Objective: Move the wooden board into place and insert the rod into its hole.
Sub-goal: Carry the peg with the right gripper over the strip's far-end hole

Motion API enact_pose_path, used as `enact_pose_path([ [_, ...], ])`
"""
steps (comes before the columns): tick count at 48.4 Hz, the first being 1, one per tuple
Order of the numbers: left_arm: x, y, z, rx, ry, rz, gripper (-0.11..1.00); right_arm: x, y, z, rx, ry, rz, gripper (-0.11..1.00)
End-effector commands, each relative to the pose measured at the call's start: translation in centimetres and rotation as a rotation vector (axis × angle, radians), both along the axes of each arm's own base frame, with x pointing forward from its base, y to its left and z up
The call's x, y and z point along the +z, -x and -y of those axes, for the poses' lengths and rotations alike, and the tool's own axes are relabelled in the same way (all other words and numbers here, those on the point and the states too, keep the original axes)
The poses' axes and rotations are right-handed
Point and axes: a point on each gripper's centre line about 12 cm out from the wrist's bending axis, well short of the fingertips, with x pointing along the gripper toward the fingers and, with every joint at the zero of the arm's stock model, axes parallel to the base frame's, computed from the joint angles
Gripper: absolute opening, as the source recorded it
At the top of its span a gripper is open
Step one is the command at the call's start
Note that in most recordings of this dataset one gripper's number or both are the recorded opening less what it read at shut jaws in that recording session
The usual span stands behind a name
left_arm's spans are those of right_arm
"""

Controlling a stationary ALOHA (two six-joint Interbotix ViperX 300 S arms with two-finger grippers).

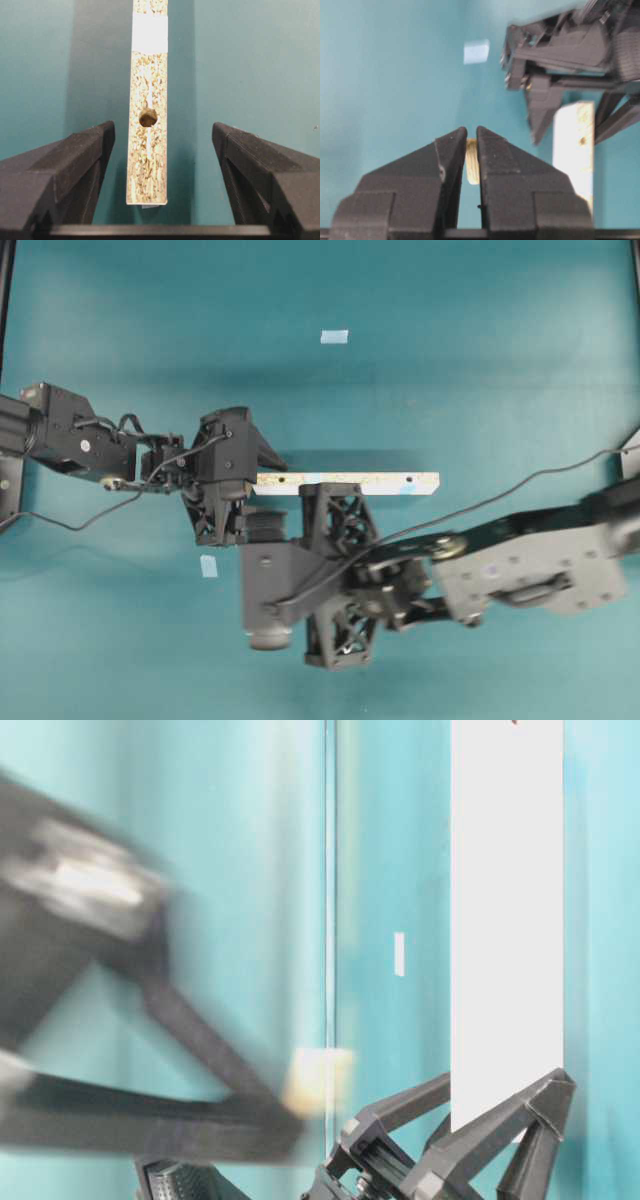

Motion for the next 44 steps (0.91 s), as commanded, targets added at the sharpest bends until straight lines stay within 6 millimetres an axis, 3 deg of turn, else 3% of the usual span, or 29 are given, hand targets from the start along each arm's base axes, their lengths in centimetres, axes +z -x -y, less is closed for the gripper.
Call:
enact_pose_path([
  [1, 1.5, -0.7, 0.2, -0.005, 0.0, 0.048, 0.76, 3.0, 1.2, 0.5, 0.028, -0.012, 0.101, 0.09],
  [22, 1.7, -0.9, 0.2, -0.004, 0.001, 0.055, 0.76, 5.4, 5.3, 3.4, 0.059, -0.062, 0.261, 0.09],
  [32, 1.5, -1.1, 0.1, -0.002, 0.0, 0.054, 0.76, 4.6, 6.8, 5.3, 0.043, -0.07, 0.28, 0.09],
  [44, 1.1, -2.0, -0.1, 0.003, -0.001, 0.052, 0.76, 3.0, 8.5, 7.0, 0.104, -0.14, 0.428, 0.09],
])
